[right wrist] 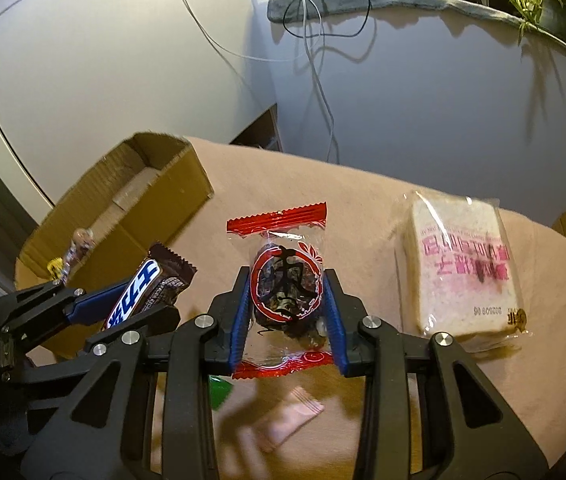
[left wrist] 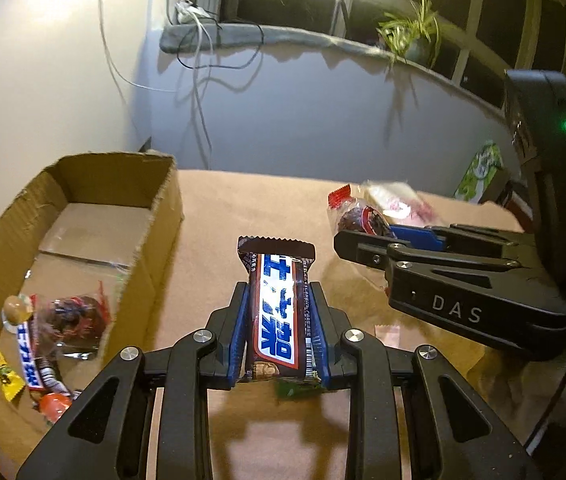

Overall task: Organize snacks
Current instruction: 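Carry the red candy and chocolate bar in both grippers over the box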

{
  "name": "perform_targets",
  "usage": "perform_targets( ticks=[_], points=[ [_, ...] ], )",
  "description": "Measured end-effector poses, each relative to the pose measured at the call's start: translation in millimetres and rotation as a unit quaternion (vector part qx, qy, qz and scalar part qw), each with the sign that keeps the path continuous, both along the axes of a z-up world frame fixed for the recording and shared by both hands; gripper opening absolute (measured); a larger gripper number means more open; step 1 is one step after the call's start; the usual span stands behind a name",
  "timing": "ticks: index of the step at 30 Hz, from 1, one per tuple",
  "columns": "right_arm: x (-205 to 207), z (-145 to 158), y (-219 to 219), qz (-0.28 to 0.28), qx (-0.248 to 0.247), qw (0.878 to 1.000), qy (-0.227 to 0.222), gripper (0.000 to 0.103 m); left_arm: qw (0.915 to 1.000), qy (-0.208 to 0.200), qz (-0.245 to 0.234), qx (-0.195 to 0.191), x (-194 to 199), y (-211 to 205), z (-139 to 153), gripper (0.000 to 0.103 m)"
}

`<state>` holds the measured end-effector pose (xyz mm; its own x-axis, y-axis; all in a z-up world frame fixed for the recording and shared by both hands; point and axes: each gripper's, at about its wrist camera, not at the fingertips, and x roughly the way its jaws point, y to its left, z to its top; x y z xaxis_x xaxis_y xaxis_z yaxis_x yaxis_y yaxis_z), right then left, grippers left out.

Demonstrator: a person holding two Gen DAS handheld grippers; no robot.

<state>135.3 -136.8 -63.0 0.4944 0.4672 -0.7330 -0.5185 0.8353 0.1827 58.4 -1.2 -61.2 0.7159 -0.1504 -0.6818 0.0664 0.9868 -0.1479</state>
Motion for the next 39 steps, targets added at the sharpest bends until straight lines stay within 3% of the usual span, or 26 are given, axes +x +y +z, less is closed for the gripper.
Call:
perform_targets(
  ticks=[9,39],
  points=[
    [-5.9,23.5,31.5,0.015,0.027,0.999,-0.014,0.035,0.9984,-0.046,0.024,-0.023,-20.6,37.0,29.3,0.026],
    [-26.4,23.1,155.4,0.099,0.047,0.994,0.002,0.035,0.9869,-0.056,0.146,-0.041,-48.2,162.2,26.2,0.026]
  ],
)
